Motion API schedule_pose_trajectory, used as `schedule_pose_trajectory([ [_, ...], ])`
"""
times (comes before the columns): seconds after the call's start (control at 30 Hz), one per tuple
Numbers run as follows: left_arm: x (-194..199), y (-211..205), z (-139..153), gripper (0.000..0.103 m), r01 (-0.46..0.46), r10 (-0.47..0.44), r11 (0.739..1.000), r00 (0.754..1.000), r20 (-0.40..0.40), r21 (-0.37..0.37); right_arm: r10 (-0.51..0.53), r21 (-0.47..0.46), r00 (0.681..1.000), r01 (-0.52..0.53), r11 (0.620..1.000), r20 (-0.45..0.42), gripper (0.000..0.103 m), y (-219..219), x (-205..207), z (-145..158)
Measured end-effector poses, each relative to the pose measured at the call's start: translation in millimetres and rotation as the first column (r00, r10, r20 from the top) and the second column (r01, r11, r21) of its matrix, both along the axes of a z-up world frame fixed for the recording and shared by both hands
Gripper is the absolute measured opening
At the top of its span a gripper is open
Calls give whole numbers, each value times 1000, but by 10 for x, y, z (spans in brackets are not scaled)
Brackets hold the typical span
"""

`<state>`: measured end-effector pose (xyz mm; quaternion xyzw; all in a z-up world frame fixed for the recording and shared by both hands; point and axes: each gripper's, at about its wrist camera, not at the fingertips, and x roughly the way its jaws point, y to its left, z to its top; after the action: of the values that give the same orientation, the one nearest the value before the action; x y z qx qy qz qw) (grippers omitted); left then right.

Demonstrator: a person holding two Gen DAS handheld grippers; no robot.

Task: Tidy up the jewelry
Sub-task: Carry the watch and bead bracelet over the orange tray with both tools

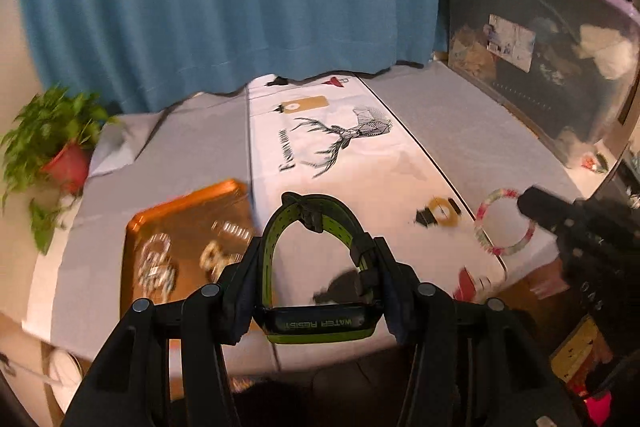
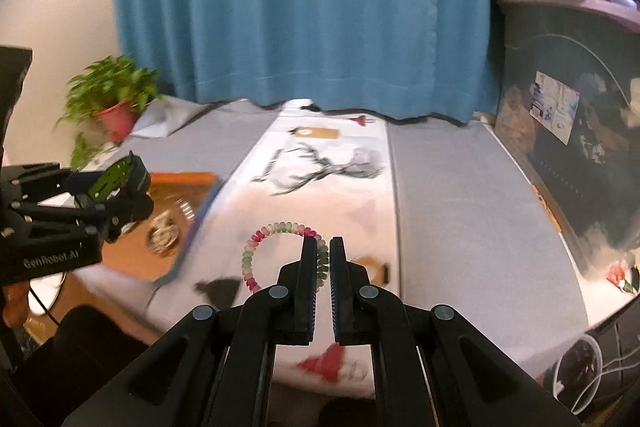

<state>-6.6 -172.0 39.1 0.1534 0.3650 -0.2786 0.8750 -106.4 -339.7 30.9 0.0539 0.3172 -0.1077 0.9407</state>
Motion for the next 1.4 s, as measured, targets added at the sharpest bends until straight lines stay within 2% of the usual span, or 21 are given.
schedule_pose_trajectory([
  [0.33,-854,901,-19,48,-36,37,999,999,24,-31,82,19,996,-81,997,-28,6,784,-814,-79],
  [0.63,-1302,1418,-156,48,-98,99,993,995,14,-59,146,28,988,-145,989,-52,6,1282,-1255,-165],
  [0.97,-1511,1611,-319,48,-116,115,992,993,-14,-59,206,11,975,-206,978,-79,6,1593,-1343,-209],
  [1.4,-1366,1665,-379,48,-134,132,989,991,-29,-65,235,3,963,-237,972,-132,6,1695,-1138,-313],
])
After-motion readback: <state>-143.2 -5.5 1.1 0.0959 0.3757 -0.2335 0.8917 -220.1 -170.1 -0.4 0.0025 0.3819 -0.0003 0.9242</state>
